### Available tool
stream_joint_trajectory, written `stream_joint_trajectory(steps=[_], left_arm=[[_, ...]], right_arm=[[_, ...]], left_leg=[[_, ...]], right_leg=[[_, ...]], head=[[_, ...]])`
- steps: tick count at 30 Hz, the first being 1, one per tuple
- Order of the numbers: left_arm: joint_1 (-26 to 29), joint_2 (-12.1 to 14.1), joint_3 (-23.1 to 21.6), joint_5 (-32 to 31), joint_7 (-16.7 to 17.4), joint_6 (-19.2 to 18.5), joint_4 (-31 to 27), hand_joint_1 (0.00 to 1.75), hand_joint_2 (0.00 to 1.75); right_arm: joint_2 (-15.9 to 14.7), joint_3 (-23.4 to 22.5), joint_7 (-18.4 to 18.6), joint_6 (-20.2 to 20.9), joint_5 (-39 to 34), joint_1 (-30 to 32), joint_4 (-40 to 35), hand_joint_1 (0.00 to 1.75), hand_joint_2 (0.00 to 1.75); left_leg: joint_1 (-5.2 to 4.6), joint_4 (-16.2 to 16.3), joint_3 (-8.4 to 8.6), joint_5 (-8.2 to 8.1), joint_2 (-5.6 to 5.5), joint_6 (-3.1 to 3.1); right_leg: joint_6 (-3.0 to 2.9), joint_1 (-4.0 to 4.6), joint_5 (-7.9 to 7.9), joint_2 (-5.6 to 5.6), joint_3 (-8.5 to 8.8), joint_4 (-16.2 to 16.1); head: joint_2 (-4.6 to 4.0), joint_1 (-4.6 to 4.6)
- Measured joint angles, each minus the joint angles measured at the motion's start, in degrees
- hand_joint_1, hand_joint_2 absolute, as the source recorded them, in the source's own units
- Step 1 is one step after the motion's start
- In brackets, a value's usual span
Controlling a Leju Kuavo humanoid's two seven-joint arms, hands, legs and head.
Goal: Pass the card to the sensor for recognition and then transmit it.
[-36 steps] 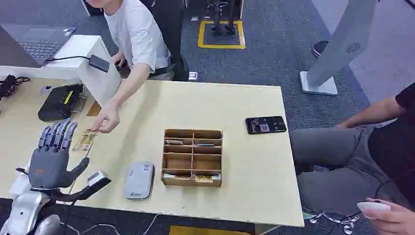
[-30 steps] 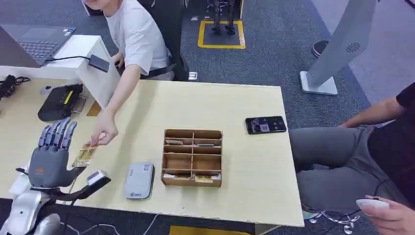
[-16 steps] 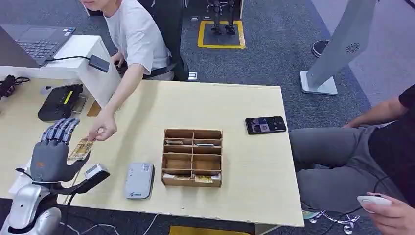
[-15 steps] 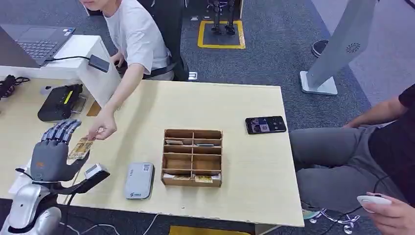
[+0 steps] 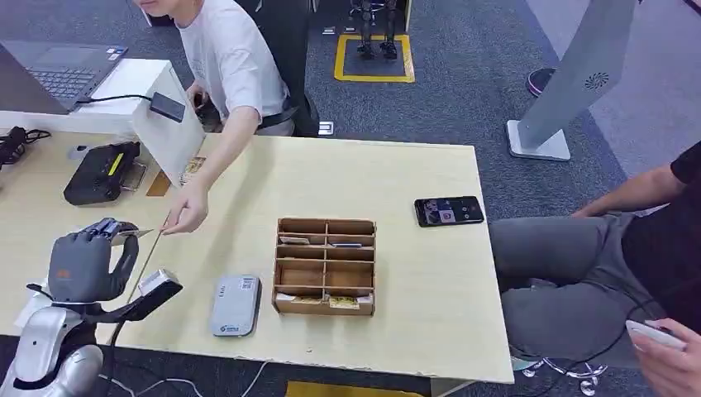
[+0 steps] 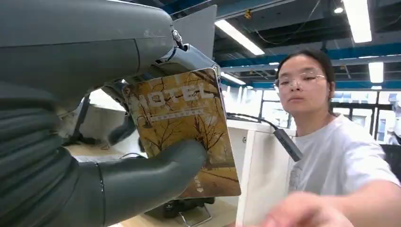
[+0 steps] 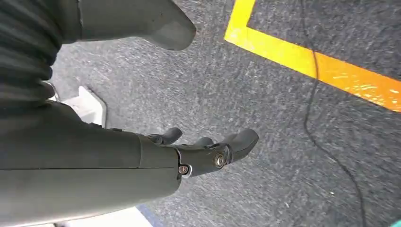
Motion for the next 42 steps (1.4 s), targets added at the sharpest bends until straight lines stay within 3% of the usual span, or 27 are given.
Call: stream_joint_trajectory(steps=[6, 10, 13, 16, 18, 25, 31, 42], left_arm=[[0.03, 0.00, 0.04, 1.18, -0.88, 0.33, 0.00, 1.75, 1.75], [1.05, -0.15, 0.02, 9.14, -6.13, -0.25, -0.37, 1.75, 1.75], [1.37, -1.00, 0.02, 21.37, -8.20, -6.72, -1.82, 1.75, 1.75], [1.39, -3.41, -0.08, 42.70, -2.79, -21.73, -4.28, 1.75, 1.75], [1.63, -4.48, -0.77, 48.86, -0.27, -24.52, -5.40, 1.75, 1.75], [1.80, -5.55, -3.04, 54.78, 5.93, -22.18, -5.88, 1.75, 1.75], [2.73, -5.84, -5.09, 58.36, 7.06, -20.94, -5.88, 1.75, 1.75], [5.45, -7.17, -8.69, 54.24, 7.17, -17.35, -5.40, 1.75, 1.75]], right_arm=[[0.00, 0.00, -0.74, -0.98, 0.09, 0.28, -0.02, 0.00, 1.75], [0.00, 0.00, -2.56, -1.57, -0.20, 0.11, -0.02, 0.00, 1.75], [0.11, 0.00, -2.36, -1.57, -0.20, 0.04, -0.02, 0.00, 1.75], [0.13, 0.00, -0.92, -2.01, -0.28, 0.11, -0.04, 0.00, 1.75], [0.13, 0.00, -0.39, -2.71, -0.35, 0.30, -0.09, 0.00, 1.75], [0.13, -0.02, -0.98, -4.20, -0.87, 0.57, -0.09, 0.00, 1.75], [0.13, -0.11, -1.01, -4.70, -1.22, 0.58, -0.09, 0.00, 1.75], [0.13, -0.11, 0.33, -4.50, -0.87, 0.70, 0.00, 0.00, 1.75]], left_leg=[[0.00, 0.00, -0.01, 0.00, 0.00, 0.00], [0.00, 0.00, 0.00, 0.00, 0.01, 0.00], [0.00, 0.00, -0.01, 0.00, -0.04, 0.00], [-0.01, 0.00, -0.01, 0.00, -0.04, 0.00], [-0.01, 0.00, -0.02, 0.00, -0.01, 0.00], [-0.01, 0.01, -0.02, 0.00, 0.00, 0.00], [0.00, 0.00, -0.02, 0.00, 0.01, 0.00], [-0.01, 0.00, -0.02, -0.01, 0.01, 0.01]], right_leg=[[0.00, 0.00, 0.00, 0.01, 0.11, 0.01], [0.00, 0.00, 0.00, 0.01, 0.07, 0.01], [0.01, -0.01, -0.01, -0.02, -0.02, -0.02], [0.01, -0.02, -0.01, -0.02, 0.00, -0.02], [0.00, -0.01, 0.00, 0.01, 0.06, -0.01], [0.00, 0.00, 0.01, 0.02, 0.07, -0.01], [0.00, 0.00, 0.00, 0.03, 0.07, 0.00], [0.00, -0.01, -0.01, 0.02, -0.04, -0.01]], head=[[0.00, -0.02], [0.00, -0.02], [0.02, 0.00], [0.02, 0.00], [0.00, 0.00], [0.00, 0.00], [0.02, -0.02], [0.00, 0.02]])
